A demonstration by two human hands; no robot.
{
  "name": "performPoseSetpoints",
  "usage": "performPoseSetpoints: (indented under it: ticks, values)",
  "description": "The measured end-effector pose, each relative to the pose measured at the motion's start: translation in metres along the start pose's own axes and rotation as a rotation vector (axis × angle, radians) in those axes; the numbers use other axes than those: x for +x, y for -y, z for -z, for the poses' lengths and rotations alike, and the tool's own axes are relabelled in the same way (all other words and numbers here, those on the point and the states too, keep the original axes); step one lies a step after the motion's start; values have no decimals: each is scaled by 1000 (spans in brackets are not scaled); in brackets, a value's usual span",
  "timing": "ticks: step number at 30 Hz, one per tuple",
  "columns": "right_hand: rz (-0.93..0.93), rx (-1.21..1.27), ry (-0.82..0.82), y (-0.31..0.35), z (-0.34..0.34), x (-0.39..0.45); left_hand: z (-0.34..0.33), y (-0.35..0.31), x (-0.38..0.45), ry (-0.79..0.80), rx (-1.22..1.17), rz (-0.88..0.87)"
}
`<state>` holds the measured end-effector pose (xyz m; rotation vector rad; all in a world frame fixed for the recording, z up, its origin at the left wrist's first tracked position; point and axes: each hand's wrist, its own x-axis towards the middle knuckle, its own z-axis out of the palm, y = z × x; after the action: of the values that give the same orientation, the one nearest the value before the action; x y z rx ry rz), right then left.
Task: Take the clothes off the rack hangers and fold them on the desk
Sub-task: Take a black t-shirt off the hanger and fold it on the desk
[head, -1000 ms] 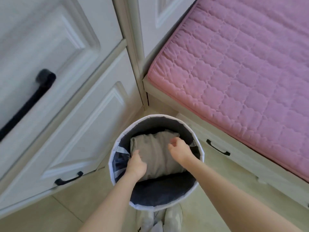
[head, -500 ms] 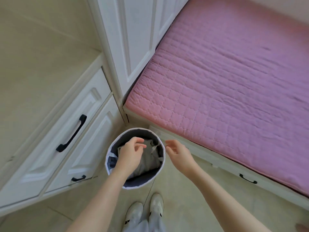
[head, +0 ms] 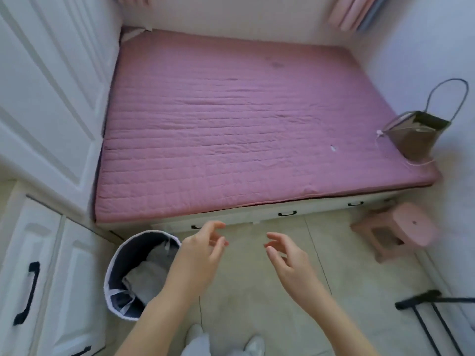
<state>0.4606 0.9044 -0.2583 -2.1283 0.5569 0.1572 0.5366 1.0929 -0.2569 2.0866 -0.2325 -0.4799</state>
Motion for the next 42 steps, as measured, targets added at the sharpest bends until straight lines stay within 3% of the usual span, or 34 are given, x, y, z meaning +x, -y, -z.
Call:
performPoseSetpoints:
  ticks: [12,19,27,42]
  values:
    - [-321,224,-515,-108,153,-201,-167,-145,-54,506,143,-279]
    - [-427,318,-697,-186,235,-308,-294,-209,-126,619,91,-370]
    - [-461,263,-916,-279,359,-413,-465,-288,-222,766,70,-462]
    - [-477,109,-1230,-384,591,-481,-695,-466,-291,987,87,-791]
